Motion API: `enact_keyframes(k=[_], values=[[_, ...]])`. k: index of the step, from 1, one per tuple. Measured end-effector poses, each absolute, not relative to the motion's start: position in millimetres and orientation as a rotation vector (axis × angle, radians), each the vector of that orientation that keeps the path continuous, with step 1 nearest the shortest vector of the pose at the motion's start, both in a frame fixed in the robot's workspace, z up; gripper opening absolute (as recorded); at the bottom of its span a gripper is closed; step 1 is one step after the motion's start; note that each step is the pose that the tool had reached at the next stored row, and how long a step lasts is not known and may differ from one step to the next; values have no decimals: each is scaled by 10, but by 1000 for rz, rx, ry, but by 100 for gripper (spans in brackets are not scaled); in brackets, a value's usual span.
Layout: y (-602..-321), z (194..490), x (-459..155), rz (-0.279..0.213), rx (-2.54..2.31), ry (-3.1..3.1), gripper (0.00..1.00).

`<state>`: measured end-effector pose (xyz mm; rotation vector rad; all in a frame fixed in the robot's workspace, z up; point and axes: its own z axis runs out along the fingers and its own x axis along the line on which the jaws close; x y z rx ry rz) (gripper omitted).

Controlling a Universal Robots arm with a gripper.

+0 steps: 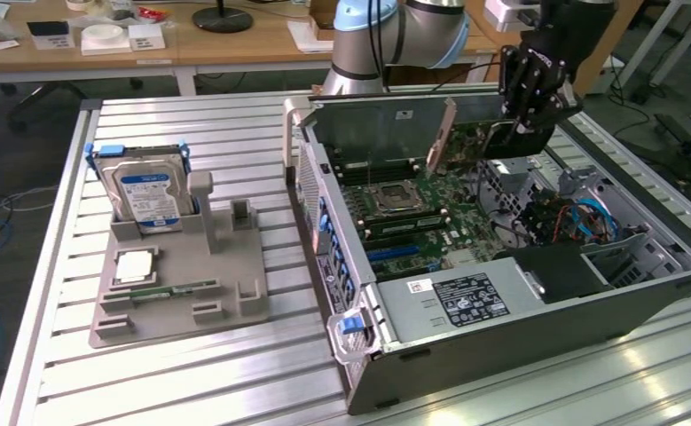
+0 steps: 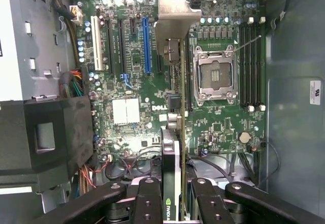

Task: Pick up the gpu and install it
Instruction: 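Insert the gpu into the slot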

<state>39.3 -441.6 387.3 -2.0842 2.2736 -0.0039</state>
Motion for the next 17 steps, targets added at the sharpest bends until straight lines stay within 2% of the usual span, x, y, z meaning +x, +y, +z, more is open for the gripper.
enact_keyframes(k=[17], values=[[-4501,3801,250,-4,-2085,2273,27]])
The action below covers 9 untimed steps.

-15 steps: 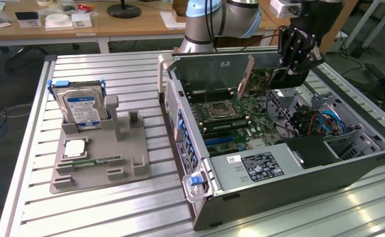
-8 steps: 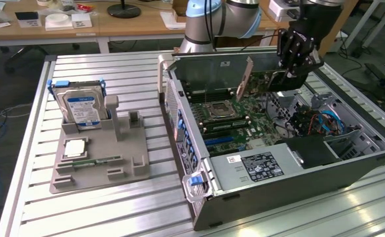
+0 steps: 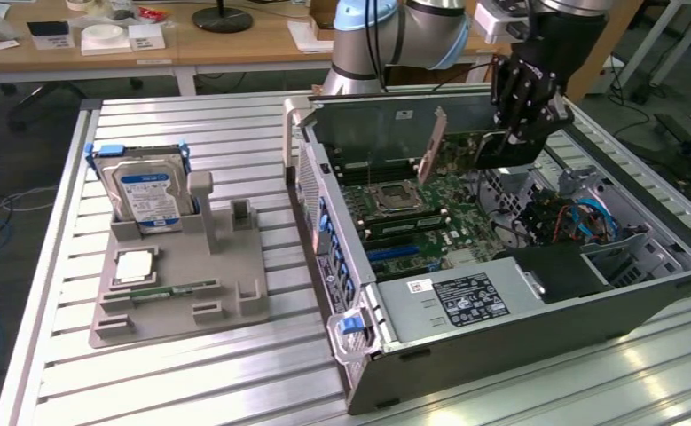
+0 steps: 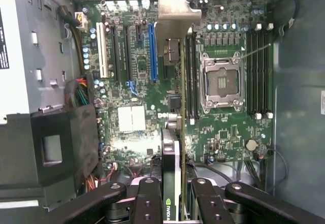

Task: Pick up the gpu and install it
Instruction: 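Insert the gpu into the slot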

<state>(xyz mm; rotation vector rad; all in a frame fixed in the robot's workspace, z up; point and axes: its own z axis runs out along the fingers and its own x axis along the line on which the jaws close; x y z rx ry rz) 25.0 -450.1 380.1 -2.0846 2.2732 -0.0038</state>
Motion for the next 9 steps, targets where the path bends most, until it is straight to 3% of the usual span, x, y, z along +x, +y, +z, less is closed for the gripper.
enact_keyframes(k=[9], values=[[-4589,3783,192,-4,-2085,2273,27]])
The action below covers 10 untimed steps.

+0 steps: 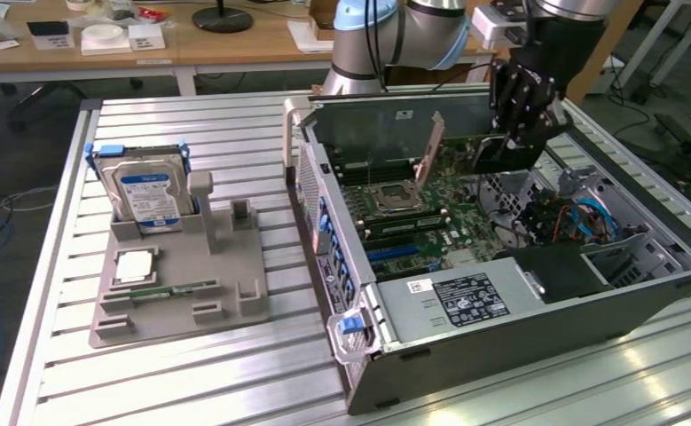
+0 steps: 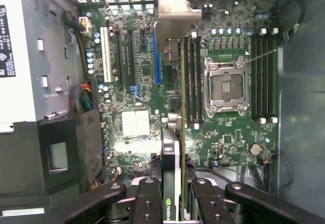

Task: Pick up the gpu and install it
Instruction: 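Insert the gpu into the slot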

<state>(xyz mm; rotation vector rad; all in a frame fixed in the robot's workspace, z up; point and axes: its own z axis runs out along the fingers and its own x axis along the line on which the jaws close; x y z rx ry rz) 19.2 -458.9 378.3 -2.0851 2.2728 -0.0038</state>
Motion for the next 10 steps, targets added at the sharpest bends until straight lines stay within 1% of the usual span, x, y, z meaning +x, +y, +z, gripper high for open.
enact_keyframes(k=[10], values=[[-4631,3718,121,-4,-2086,2272,27]])
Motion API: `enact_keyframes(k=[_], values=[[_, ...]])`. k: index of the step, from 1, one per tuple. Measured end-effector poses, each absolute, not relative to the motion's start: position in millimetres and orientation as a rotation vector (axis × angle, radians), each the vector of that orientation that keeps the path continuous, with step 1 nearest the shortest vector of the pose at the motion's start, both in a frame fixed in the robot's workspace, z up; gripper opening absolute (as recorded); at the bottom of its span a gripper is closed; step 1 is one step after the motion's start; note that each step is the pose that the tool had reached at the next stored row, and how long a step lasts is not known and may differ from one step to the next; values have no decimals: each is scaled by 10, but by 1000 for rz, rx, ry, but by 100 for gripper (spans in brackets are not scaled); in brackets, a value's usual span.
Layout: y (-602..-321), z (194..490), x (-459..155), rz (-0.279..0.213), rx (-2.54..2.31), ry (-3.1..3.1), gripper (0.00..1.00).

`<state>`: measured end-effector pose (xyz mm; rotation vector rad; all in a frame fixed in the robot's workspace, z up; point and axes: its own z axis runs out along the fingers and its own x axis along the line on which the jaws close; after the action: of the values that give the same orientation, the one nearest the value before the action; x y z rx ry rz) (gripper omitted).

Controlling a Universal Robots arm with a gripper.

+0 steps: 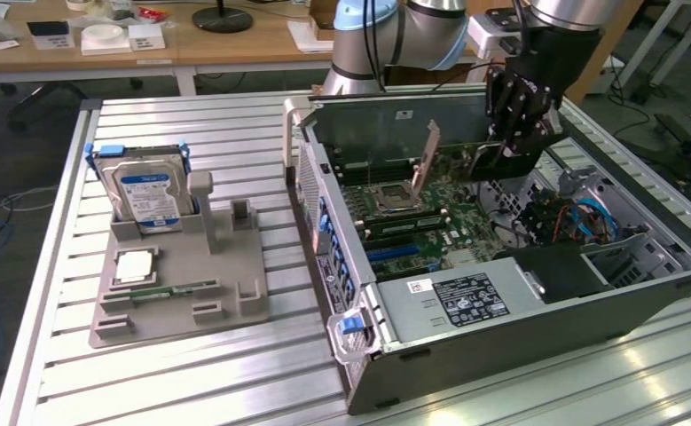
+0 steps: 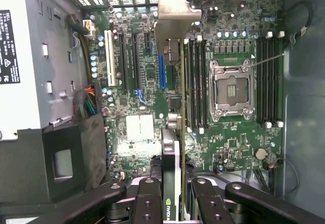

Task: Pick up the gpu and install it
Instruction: 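Insert the gpu into the slot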

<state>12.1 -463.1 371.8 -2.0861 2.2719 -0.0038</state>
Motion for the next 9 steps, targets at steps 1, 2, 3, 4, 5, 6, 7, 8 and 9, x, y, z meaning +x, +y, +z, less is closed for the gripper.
enact_keyframes(k=[1,2,3,4,5,6,7,8,9], values=[[-4631,3711,114,-4,-2086,2272,27],[-4632,3703,107,-4,-2087,2271,27],[-4632,3695,98,-4,-2087,2271,27],[-4632,3685,88,-4,-2087,2271,27],[-4632,3677,80,-4,-2087,2271,27],[-4632,3674,77,-4,-2087,2271,27],[-4632,3674,78,-4,-2087,2271,27],[-4632,3674,77,-4,-2088,2271,27],[-4632,3674,77,-4,-2087,2271,27]])
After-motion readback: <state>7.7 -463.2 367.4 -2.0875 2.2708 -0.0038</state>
